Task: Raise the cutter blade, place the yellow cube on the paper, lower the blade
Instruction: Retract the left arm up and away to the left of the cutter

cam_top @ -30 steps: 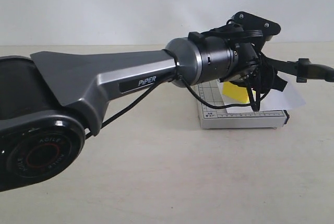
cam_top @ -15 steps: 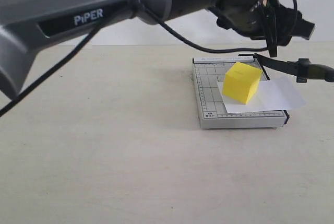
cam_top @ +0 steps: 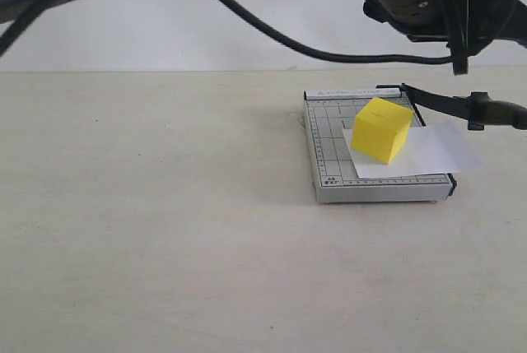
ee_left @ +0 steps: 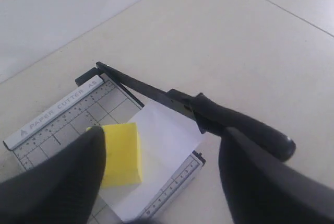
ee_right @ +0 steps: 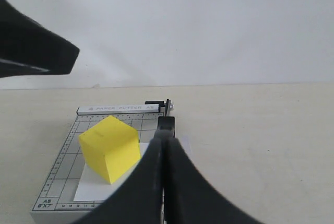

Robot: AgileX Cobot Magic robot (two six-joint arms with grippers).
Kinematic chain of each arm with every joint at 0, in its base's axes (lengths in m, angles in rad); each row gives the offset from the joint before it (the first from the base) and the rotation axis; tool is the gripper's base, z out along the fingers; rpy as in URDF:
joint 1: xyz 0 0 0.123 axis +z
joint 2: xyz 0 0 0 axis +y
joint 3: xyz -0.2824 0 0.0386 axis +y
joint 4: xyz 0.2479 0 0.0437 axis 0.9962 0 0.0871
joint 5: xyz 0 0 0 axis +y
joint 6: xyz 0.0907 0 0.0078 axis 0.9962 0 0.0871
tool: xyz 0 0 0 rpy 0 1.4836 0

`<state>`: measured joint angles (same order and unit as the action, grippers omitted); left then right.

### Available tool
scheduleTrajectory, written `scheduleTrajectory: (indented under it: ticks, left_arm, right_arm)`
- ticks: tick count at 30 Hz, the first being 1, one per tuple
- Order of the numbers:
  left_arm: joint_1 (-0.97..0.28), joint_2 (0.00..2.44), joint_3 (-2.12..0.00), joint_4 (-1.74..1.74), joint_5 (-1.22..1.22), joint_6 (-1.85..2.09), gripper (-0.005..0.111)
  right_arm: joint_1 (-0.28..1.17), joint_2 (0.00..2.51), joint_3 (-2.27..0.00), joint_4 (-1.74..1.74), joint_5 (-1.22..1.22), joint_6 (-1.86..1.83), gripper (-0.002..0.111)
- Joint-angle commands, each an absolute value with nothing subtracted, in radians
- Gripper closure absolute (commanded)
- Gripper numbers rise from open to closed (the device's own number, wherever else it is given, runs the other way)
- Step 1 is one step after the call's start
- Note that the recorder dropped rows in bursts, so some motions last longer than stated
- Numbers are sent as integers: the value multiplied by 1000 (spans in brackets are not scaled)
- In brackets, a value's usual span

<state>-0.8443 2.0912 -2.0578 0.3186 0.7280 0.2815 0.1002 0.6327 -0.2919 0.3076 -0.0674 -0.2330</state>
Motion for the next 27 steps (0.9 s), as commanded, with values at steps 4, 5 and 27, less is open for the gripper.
scheduleTrajectory:
  ticks: [4,5,27]
  left_arm:
    - [-865,1906,-1830,336,649,293,51]
    - [-865,1877,-1788,336,630,293,51]
    - [-865,902,-688,330,130,145,51]
  right_arm:
    - [102,629,-288,305,-72,-238,108]
    - [102,629,-288,305,-72,-238,108]
    - [102,629,-288,305,-72,-238,108]
